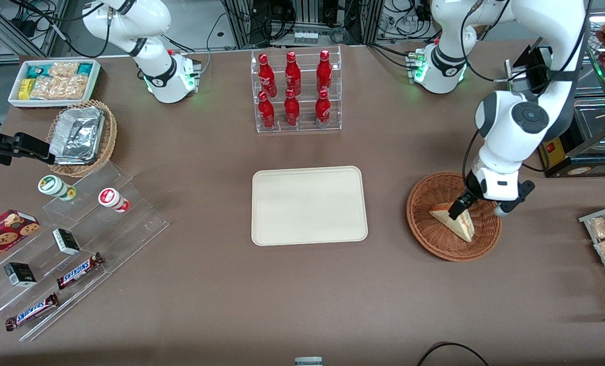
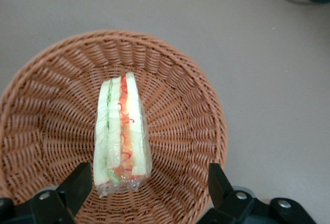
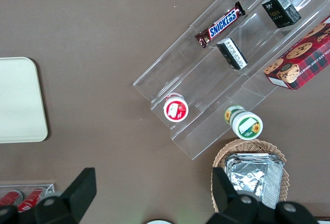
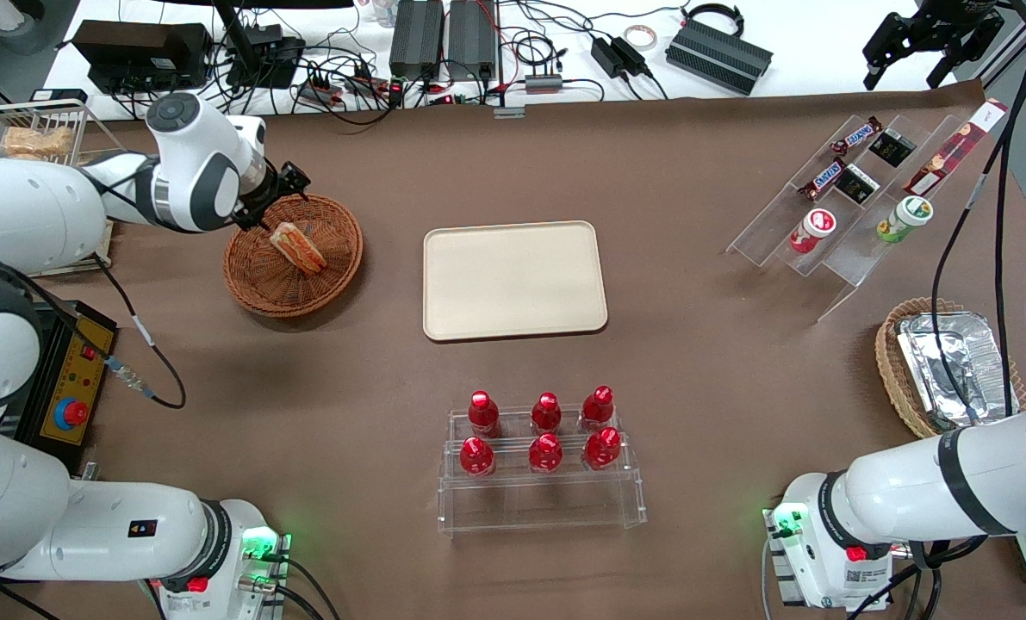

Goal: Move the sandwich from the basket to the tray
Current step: 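Lower the left gripper and close it on the sandwich's crust edge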

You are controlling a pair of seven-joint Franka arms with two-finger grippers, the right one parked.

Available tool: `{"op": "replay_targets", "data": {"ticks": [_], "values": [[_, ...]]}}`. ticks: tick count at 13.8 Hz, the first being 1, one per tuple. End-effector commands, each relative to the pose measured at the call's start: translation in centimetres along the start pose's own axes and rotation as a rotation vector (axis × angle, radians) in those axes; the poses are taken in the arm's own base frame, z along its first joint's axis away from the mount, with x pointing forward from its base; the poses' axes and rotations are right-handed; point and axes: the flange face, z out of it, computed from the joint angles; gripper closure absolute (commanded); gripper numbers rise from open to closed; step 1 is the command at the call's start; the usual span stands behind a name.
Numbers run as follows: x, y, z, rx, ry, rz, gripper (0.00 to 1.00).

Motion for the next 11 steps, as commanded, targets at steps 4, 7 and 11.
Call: {"op": "replay_targets", "data": {"ticks": [4,7,11], "values": [[-0.2,-1.8,3.1,0.021,-0.019,-0.045,0.00],[-0.3,-2.0,4.1,0.030,-0.031,-0.048,0.00],[-0.6,-2.1,6.5,0.018,-0.030,-0.057,0.03]]}}
